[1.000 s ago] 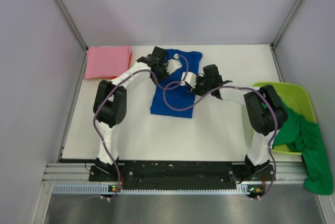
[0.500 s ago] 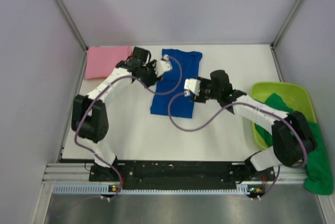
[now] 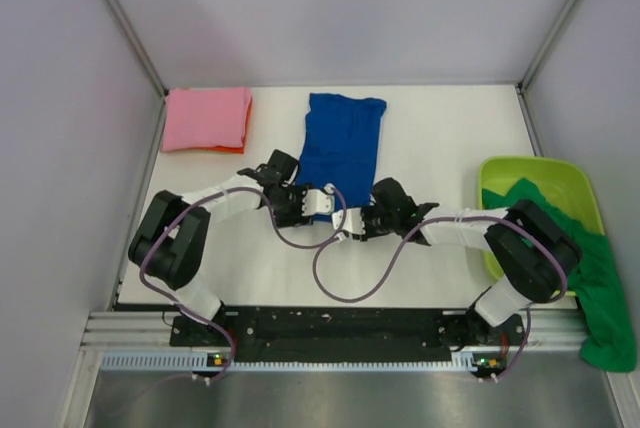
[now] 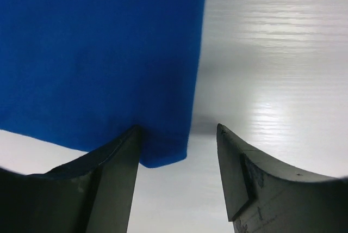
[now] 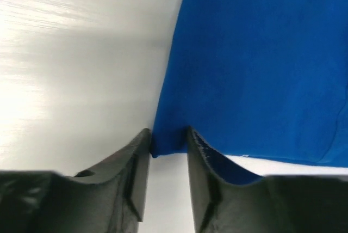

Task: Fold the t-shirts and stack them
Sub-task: Grab one side of the 2/3 rectangular tshirt with both arms

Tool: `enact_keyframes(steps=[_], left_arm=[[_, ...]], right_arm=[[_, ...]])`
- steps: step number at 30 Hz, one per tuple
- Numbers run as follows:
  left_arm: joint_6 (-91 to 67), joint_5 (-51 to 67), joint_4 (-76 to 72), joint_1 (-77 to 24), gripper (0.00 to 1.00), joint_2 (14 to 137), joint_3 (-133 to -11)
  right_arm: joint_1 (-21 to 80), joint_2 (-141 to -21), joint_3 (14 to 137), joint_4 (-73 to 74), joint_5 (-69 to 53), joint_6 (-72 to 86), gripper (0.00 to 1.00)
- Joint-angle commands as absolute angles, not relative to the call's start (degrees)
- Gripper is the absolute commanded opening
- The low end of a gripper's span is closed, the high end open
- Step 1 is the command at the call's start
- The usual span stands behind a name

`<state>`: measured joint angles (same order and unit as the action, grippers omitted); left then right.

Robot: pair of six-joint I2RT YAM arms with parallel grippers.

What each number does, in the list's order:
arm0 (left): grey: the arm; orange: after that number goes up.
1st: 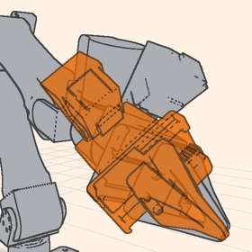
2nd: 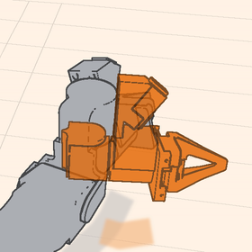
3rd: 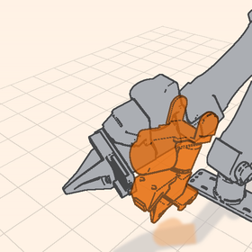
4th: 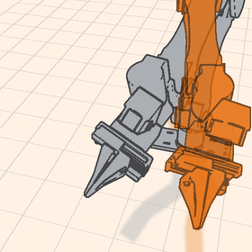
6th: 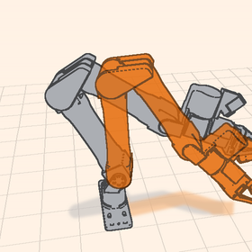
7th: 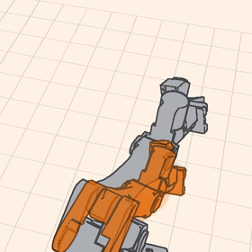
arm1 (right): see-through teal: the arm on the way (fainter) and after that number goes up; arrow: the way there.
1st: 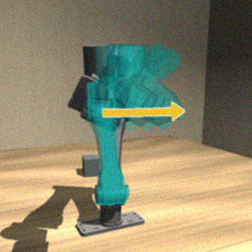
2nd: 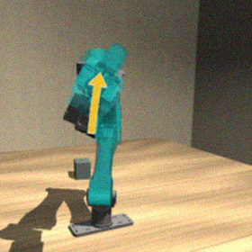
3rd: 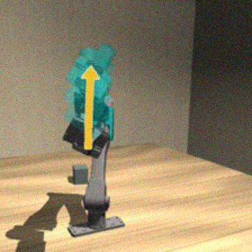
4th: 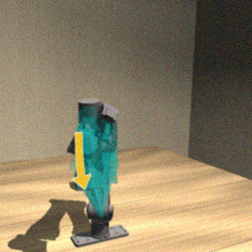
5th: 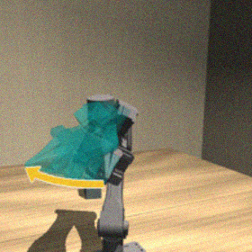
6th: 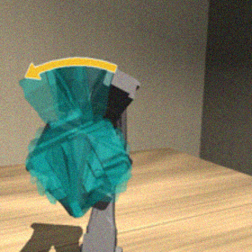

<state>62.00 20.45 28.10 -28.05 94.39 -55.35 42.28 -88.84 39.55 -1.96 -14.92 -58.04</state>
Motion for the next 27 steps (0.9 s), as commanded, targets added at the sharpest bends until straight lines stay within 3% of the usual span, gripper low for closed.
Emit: enact_keyframes(steps=[1, 4, 6, 8, 9, 16, 27], left_arm=[[61.1, 13.9, 19.3, -29.2, 0.62, 96.4, -54.1], [60.7, 11.6, 18.9, -29.5, 0.54, 97.4, -53.9], [60.6, 10.3, 18.4, -29.9, 0.33, 97.6, -53.4], [59.9, 8.6, 17.7, -30.1, 0.05, 97.8, -53.2], [59.2, 7.9, 17.7, -30.1, 0.0, 97.7, -53.3], [54.5, 14.2, 33.5, -30.3, 0.0, 88.6, -55.1], [55.9, 27.2, 71.9, -35.7, 0.0, 68.0, -57.8]], right_arm=[[42.7, -92.1, 41.7, -6.6, -9.6, -56.2, 0.26], [42.7, -93.0, 42.1, -5.8, -7.5, -55.1, 0.12], [42.7, -93.0, 42.0, -5.2, -6.7, -54.8, 0.02], [42.7, -92.6, 42.4, -3.7, -5.9, -54.1, 0.0], [42.7, -92.3, 42.6, -2.6, -5.7, -53.4, 0.0], [48.1, -80.9, 42.9, 11.3, -6.1, -51.1, 0.0], [68.6, -57.5, 50.3, 49.0, -6.9, -39.7, 0.0]])
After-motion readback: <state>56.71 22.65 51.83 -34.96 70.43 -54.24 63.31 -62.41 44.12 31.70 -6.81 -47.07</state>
